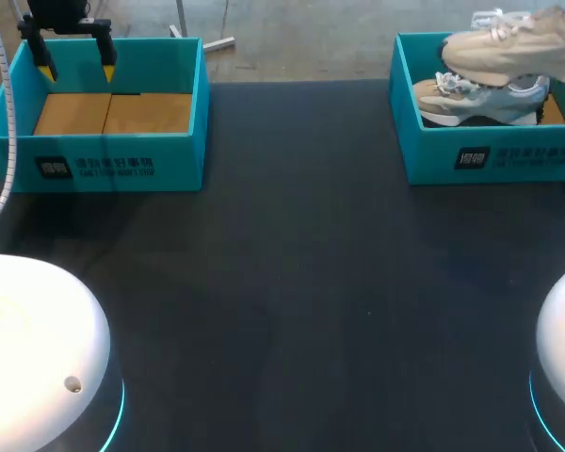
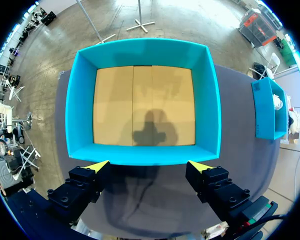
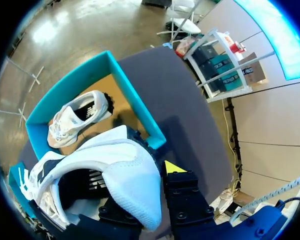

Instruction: Take the shoe out of the shoebox, open the shoe tongue, remove and reinsert the insole, then place the shoe into the shoebox

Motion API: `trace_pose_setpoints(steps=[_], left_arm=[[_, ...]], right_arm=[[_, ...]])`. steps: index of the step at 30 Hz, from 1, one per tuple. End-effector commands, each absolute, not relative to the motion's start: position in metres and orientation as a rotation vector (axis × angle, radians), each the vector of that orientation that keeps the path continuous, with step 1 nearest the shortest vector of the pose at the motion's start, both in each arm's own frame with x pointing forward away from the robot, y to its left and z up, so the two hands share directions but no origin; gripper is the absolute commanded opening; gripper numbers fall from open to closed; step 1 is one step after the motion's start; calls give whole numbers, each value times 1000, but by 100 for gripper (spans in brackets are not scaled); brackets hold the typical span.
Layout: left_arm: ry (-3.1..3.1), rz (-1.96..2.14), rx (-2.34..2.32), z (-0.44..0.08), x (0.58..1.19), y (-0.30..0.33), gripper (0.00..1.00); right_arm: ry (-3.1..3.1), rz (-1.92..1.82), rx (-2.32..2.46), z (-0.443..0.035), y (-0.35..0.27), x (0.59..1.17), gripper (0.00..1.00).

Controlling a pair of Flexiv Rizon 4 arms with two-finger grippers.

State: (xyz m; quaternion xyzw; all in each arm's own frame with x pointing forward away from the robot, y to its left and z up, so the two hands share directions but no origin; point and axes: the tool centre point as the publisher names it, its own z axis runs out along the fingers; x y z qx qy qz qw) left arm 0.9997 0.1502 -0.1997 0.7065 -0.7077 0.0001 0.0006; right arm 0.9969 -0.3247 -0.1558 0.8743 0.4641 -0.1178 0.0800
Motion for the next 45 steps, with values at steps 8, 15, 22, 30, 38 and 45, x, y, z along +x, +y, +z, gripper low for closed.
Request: trace_pose_setpoints(steps=[8,15,22,30,38,45], left_arm=[[-2222,0,2219,-200,1000,150,100],[-2222,0,2219,-200,1000,150,100],[-2222,0,2219,-200,1000,150,100],[-2222,0,2219,-200,1000,150,100],[-2222,0,2219,-200,1000,150,100],[-2222,0,2219,-200,1000,150,100]], right_arm=[[1412,-291,2580,-119,-272,930,0],[1454,-275,2549,-122,-233,896,0],[1459,-276,2523,-129,-201,866,0],[1492,-275,2548,-137,-187,849,0],[1492,-275,2548,-137,-187,849,0],[1512,-244,2558,-141,-177,853,0]])
